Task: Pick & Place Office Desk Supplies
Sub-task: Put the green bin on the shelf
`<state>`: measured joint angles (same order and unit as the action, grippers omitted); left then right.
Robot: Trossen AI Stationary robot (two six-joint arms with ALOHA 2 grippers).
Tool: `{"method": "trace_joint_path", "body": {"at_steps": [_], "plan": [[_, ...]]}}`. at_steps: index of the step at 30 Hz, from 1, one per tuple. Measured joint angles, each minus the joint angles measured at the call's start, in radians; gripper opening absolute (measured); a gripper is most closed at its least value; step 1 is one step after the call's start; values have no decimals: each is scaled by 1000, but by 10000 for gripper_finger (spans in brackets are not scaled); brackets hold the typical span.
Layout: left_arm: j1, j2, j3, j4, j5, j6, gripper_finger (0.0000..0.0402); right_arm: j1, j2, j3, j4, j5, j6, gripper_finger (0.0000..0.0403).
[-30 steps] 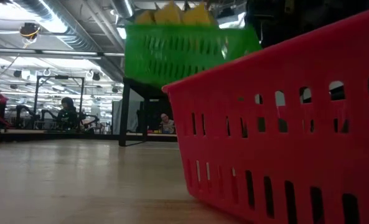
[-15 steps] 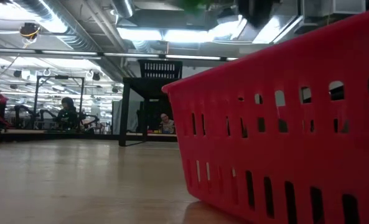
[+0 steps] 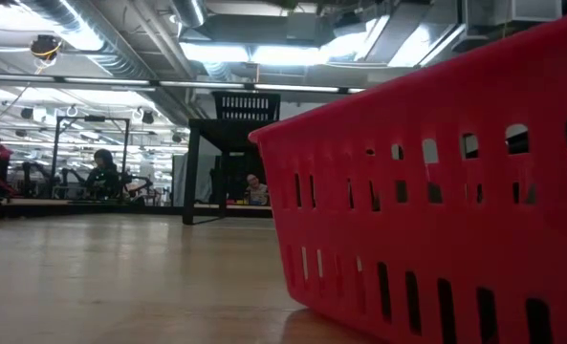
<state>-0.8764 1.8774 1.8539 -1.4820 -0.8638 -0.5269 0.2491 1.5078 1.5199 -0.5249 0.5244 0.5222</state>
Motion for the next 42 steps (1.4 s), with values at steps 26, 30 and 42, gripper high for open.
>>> {"method": "trace_joint_path", "body": {"at_steps": [26, 30, 42], "plan": [[38, -1, -16, -3, 40, 39, 143, -267, -83, -1, -433, 142, 507, 9], [36, -1, -16, -2, 51, 41, 143, -300, -83, -1, -444, 143, 599, 9], [-4, -1, -16, -3, 103, 53, 143, -382, 44, -1, -436, 63, 722, 9]]}}
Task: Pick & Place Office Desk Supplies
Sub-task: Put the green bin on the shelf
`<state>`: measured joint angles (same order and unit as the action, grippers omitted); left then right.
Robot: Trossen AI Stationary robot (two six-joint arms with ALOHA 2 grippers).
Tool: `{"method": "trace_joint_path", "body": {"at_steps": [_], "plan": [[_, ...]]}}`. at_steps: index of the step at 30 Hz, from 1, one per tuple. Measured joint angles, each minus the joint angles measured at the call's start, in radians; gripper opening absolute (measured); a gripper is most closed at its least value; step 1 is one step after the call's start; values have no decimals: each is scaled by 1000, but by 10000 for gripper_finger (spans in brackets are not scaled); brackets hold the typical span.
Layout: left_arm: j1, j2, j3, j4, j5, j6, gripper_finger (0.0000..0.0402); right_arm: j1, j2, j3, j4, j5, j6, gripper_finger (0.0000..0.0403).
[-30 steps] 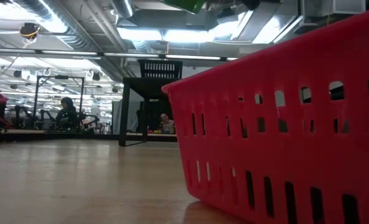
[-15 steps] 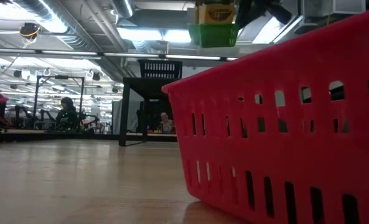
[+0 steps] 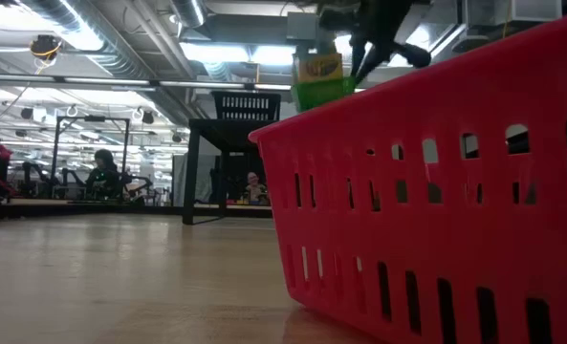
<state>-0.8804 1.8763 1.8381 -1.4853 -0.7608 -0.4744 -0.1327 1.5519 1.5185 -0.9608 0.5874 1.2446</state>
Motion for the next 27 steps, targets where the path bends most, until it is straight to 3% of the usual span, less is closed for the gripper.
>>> {"method": "trace_joint_path", "body": {"at_steps": [10, 27], "plan": [[-1, 0, 0, 0, 25, 4, 143, -61, 58, 0, 35, -78, -66, 9], [-1, 0, 0, 2, 29, -1, 143, -63, 99, -1, 75, -130, -72, 9]]}}
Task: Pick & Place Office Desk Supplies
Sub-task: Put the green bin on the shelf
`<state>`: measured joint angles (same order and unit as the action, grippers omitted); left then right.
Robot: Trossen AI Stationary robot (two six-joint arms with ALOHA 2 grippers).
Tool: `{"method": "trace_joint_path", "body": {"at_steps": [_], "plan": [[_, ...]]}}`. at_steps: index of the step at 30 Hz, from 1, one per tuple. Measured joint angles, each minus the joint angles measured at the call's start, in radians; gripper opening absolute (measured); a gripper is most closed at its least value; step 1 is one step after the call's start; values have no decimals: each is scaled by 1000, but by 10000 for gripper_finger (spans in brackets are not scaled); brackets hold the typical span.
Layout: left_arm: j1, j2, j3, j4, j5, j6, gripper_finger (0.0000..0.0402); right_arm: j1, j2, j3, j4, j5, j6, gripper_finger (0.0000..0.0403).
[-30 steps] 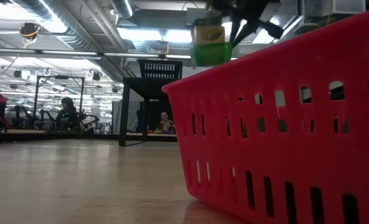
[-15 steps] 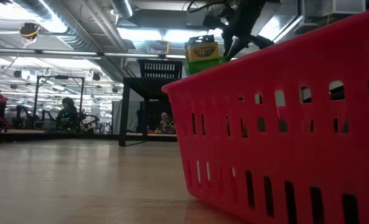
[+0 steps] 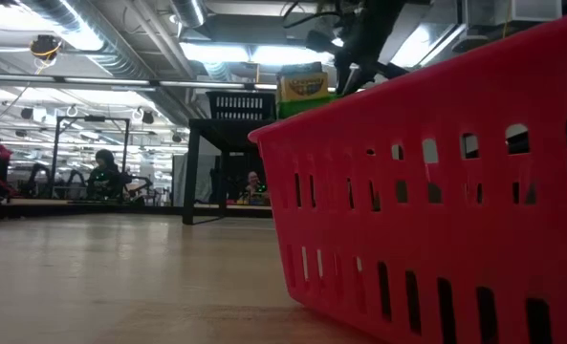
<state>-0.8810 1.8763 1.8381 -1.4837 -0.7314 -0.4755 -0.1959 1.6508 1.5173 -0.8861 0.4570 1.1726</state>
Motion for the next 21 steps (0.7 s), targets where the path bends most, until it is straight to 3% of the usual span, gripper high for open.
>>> {"method": "trace_joint_path", "body": {"at_steps": [21], "plan": [[20, 0, 0, 3, 25, 16, 143, -3, 32, 1, 4, -80, 9, 9]]}}
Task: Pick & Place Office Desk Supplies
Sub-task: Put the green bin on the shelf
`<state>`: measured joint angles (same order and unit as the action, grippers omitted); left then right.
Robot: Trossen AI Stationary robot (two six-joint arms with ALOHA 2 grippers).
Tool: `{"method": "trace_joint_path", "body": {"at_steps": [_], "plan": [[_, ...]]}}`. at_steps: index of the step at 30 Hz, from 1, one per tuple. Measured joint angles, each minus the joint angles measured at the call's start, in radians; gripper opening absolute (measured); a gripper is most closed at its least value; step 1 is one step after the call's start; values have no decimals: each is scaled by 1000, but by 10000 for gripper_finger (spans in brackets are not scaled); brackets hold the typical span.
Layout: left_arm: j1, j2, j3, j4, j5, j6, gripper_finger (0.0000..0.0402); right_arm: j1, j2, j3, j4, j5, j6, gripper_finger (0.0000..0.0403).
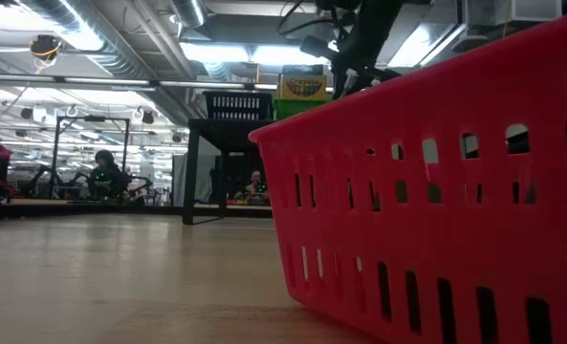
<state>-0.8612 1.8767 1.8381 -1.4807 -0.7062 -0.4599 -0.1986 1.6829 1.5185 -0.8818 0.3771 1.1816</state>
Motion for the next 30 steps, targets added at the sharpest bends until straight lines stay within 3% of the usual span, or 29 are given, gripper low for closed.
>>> {"method": "trace_joint_path", "body": {"at_steps": [21, 26, 30], "plan": [[13, 0, 0, 5, 13, 11, 143, 2, 0, 0, -5, -31, -14, 9], [13, 0, 0, 8, 14, 19, 143, 2, -1, 0, -8, -52, -15, 25], [16, 0, 0, 12, 14, 26, 143, 2, -1, 0, -4, -67, -17, 12]]}}
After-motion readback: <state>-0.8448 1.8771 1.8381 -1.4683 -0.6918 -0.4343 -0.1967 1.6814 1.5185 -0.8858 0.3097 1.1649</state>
